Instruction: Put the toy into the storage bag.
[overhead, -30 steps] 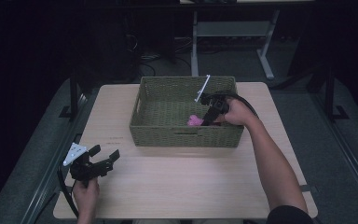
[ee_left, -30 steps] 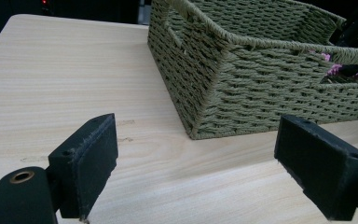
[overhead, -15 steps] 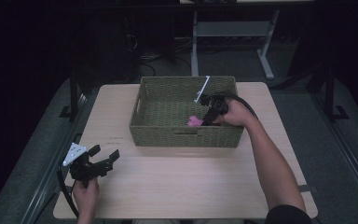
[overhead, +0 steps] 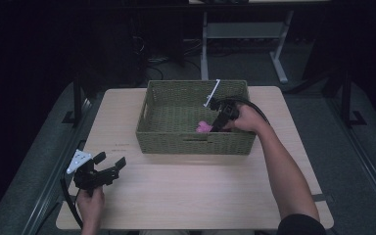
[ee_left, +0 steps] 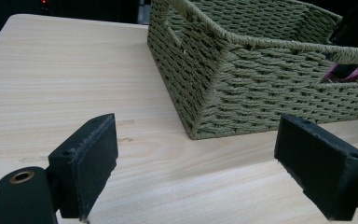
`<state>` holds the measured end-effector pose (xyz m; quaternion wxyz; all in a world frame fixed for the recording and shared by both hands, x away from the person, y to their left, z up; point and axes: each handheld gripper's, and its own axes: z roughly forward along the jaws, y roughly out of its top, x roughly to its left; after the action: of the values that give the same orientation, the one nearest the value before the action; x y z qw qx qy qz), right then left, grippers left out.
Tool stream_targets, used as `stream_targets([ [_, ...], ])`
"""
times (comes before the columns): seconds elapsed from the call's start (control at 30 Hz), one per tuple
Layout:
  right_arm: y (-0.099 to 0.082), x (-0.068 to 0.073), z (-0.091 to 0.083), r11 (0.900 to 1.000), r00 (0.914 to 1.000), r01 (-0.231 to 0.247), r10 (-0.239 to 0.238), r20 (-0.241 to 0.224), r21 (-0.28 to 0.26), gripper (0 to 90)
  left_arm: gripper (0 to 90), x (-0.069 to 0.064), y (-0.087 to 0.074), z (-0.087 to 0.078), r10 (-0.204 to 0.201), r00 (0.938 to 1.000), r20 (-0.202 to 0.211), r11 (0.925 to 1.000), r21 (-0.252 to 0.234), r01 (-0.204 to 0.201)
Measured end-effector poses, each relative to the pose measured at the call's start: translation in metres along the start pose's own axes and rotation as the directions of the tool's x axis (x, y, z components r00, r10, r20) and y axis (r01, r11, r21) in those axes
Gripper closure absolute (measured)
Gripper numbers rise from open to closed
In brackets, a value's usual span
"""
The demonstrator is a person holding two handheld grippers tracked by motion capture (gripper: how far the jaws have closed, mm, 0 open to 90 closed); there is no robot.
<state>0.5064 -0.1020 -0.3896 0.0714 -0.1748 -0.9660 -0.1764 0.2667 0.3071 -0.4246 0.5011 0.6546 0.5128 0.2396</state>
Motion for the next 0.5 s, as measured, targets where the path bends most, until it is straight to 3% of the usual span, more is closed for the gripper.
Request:
stream_targets([
  [0.5, -0.001, 0.006, -0.016, 0.9985, 0.9999, -0.011, 0.011, 0.009, -0.053, 47.4, 12.8, -0.001, 0.0, 0.0, 0.004, 1.0, 0.0, 1.0, 0.002, -0.004],
])
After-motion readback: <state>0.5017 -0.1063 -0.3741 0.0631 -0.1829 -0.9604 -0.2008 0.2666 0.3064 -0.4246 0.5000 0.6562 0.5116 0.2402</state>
